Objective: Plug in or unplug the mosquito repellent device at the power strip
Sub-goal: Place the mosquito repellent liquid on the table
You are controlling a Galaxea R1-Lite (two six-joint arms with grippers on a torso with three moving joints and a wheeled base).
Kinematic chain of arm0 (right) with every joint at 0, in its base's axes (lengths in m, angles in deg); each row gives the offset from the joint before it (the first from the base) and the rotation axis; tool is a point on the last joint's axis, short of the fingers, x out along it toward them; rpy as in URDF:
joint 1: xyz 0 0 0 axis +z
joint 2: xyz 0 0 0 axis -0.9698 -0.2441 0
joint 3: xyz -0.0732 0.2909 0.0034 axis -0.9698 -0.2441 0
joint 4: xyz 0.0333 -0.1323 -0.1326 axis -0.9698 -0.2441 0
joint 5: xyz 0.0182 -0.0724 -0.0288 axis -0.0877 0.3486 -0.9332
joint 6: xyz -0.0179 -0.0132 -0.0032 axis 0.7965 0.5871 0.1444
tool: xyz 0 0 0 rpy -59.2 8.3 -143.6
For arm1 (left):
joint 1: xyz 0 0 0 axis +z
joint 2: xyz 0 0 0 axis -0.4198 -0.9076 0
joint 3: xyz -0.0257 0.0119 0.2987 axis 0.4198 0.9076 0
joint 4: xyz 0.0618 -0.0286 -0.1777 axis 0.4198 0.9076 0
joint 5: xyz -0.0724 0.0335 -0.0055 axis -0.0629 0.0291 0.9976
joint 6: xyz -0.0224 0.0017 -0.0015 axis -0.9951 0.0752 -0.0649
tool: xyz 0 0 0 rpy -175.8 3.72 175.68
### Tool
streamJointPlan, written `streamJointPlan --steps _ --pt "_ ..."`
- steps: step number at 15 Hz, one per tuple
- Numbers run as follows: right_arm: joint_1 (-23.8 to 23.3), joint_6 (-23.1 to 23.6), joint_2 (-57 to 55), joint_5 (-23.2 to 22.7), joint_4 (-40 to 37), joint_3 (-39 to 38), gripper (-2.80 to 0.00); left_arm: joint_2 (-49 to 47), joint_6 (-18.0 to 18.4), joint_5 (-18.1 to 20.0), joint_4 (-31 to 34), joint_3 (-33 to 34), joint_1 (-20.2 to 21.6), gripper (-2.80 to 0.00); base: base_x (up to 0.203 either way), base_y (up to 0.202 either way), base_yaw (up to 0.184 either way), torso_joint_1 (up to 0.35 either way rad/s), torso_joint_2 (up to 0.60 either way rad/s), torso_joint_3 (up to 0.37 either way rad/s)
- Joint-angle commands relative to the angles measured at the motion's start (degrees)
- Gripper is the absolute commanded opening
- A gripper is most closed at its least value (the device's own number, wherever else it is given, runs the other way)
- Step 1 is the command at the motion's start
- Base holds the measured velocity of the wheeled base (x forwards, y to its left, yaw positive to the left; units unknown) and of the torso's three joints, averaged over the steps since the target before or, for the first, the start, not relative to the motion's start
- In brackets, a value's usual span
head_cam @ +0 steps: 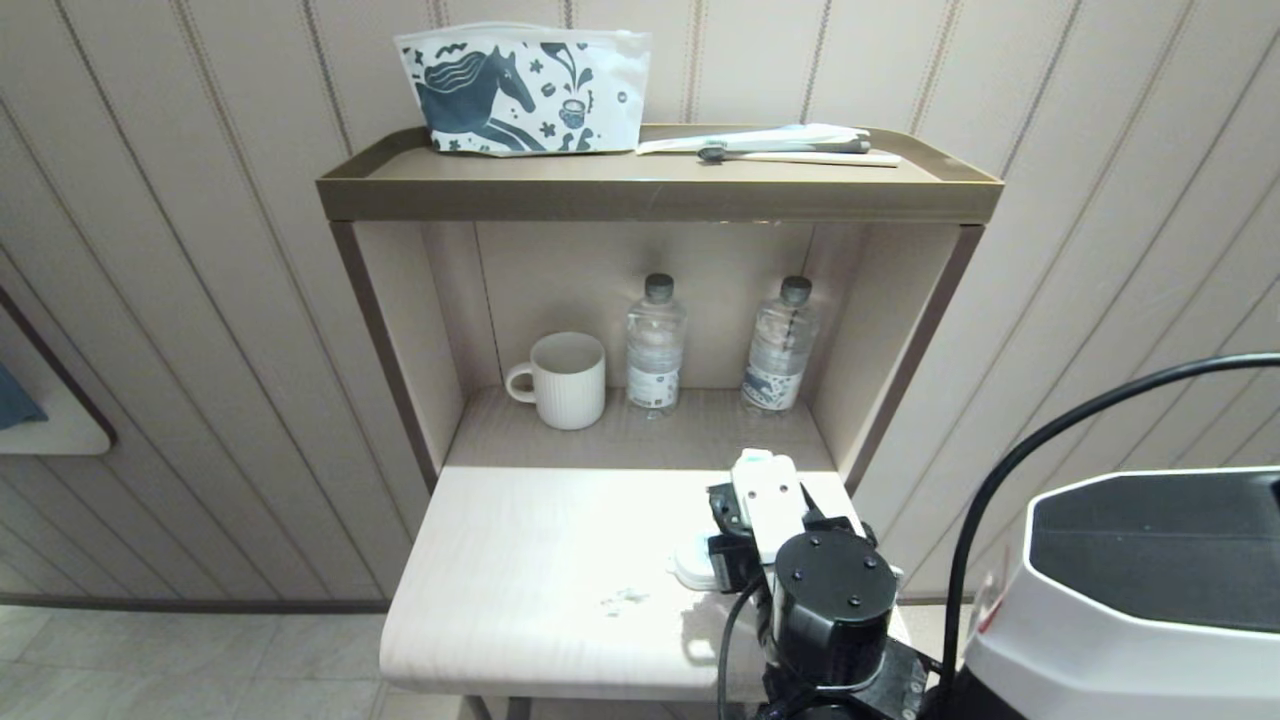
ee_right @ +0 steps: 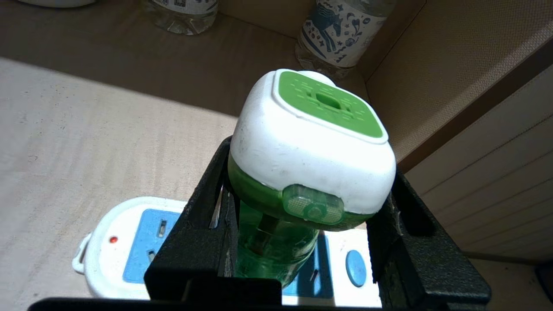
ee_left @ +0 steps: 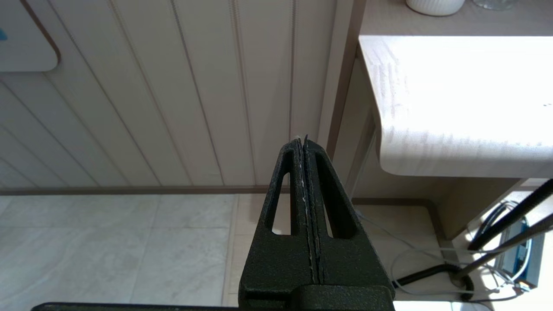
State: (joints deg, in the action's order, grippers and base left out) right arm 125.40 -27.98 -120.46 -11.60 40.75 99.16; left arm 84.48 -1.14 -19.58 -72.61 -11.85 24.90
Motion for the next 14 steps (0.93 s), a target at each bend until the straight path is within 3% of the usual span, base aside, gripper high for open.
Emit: streamJointPlan --steps 1,14 --pt "0.0 0.1 -0.2 0.3 2.7 0.2 -2.8 -0.1 0.0 0.0 0.1 0.0 0.0 -2.8 0.0 0.0 0.0 0.0 0.0 0.0" --pt "1.1 -1.1 -1.7 1.1 2.7 -0.6 -2.8 0.0 0.0 0.0 0.1 0.0 0.0 -2.8 0.0 0.0 0.0 0.0 0.0 0.0"
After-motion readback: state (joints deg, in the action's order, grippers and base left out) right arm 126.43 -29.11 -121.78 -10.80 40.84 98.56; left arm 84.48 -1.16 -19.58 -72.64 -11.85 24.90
